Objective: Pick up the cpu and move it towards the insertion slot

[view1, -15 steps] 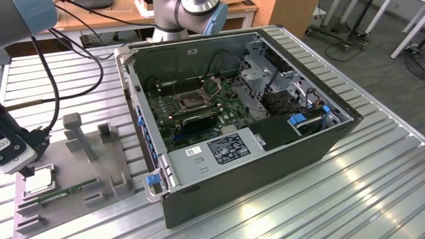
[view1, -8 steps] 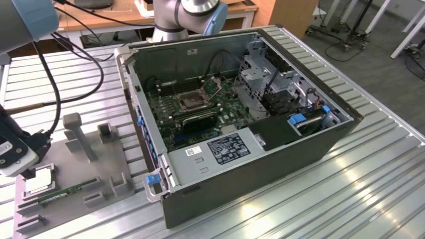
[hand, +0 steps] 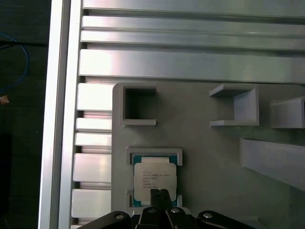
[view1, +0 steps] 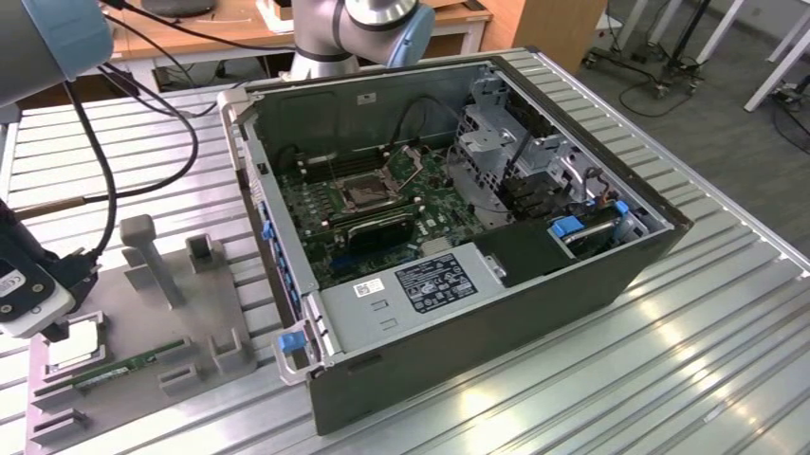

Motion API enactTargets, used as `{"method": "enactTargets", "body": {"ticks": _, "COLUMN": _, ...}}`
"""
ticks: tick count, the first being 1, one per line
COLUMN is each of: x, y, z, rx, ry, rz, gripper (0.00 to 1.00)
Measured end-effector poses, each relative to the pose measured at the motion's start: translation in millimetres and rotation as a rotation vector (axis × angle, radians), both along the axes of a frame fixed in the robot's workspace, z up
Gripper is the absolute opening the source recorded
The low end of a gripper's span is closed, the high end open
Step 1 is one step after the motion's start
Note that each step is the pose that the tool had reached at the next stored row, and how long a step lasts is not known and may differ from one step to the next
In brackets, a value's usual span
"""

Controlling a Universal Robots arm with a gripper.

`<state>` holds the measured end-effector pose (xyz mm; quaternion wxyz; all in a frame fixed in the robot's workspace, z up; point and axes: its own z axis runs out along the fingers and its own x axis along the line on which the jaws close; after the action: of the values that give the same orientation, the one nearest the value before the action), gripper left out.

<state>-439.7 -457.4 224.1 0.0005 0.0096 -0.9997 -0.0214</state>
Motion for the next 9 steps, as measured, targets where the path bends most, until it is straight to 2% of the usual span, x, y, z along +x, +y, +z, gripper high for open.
{"method": "enactTargets", "body": {"ticks": 9, "x": 0.0, "y": 0.0, "z": -1.3, "rx": 0.0, "ry": -0.0001, "rz": 0.0, "gripper": 0.11}}
